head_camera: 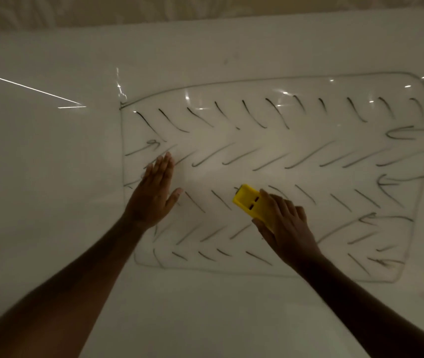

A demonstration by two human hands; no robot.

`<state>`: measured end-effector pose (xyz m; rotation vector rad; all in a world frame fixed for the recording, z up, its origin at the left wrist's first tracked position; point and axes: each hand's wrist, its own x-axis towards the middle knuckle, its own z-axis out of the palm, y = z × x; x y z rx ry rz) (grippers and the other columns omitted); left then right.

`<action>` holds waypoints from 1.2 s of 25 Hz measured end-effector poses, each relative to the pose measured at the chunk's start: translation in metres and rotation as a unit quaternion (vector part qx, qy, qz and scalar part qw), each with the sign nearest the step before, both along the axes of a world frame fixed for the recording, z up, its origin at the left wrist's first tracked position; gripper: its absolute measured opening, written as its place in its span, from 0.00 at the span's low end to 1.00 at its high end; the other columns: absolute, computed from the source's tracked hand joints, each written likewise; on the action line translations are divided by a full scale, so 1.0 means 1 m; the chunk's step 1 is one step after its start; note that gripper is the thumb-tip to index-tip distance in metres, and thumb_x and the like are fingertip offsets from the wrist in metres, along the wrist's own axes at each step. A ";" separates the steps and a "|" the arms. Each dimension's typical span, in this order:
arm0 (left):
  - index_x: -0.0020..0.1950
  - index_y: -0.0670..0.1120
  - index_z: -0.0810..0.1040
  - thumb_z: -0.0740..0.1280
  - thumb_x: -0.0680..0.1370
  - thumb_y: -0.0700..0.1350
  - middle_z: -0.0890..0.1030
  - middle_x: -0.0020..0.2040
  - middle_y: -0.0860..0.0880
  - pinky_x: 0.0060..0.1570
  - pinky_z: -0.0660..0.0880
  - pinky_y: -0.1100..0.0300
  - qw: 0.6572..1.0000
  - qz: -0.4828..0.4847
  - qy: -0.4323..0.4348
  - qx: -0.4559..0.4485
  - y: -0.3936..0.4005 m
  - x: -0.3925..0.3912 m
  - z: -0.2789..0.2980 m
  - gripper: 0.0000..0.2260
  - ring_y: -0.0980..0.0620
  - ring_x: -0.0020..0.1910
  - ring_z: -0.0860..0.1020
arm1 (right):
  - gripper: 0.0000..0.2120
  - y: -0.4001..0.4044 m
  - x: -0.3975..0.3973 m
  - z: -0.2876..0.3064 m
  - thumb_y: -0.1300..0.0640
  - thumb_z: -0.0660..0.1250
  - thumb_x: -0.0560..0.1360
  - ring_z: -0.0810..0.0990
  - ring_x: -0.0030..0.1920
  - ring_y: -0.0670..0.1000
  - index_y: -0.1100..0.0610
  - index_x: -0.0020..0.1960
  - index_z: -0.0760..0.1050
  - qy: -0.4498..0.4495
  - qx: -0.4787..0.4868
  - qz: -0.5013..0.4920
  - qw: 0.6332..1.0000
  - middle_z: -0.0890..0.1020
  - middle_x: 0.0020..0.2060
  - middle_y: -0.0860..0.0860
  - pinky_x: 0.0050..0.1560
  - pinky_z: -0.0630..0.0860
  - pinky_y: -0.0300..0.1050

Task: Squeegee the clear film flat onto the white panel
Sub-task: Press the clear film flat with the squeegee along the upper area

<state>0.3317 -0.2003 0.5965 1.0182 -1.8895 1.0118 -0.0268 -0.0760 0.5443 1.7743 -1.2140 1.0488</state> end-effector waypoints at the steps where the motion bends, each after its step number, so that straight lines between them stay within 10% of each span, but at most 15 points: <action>1: 0.87 0.36 0.52 0.53 0.88 0.60 0.54 0.87 0.37 0.84 0.59 0.40 1.000 0.003 0.003 -0.011 -0.007 0.011 0.016 0.36 0.38 0.87 0.54 | 0.31 -0.007 0.009 0.018 0.41 0.64 0.81 0.77 0.61 0.56 0.56 0.78 0.65 0.000 -0.011 0.010 1.000 0.77 0.66 0.52 0.54 0.69 0.53; 17: 0.87 0.37 0.50 0.50 0.84 0.72 0.52 0.88 0.39 0.86 0.48 0.41 0.992 -0.019 0.081 -0.091 -0.108 0.165 0.126 0.46 0.40 0.87 0.51 | 0.28 -0.122 0.176 0.229 0.42 0.71 0.77 0.79 0.58 0.57 0.57 0.70 0.72 0.067 -0.175 0.047 0.981 0.79 0.62 0.53 0.56 0.69 0.55; 30: 0.87 0.38 0.56 0.51 0.89 0.56 0.56 0.88 0.40 0.86 0.48 0.41 0.979 -0.074 0.095 -0.163 -0.132 0.174 0.122 0.31 0.39 0.87 0.53 | 0.30 -0.173 0.270 0.262 0.41 0.70 0.76 0.80 0.58 0.60 0.57 0.72 0.74 0.132 -0.205 0.041 0.969 0.80 0.63 0.55 0.56 0.72 0.57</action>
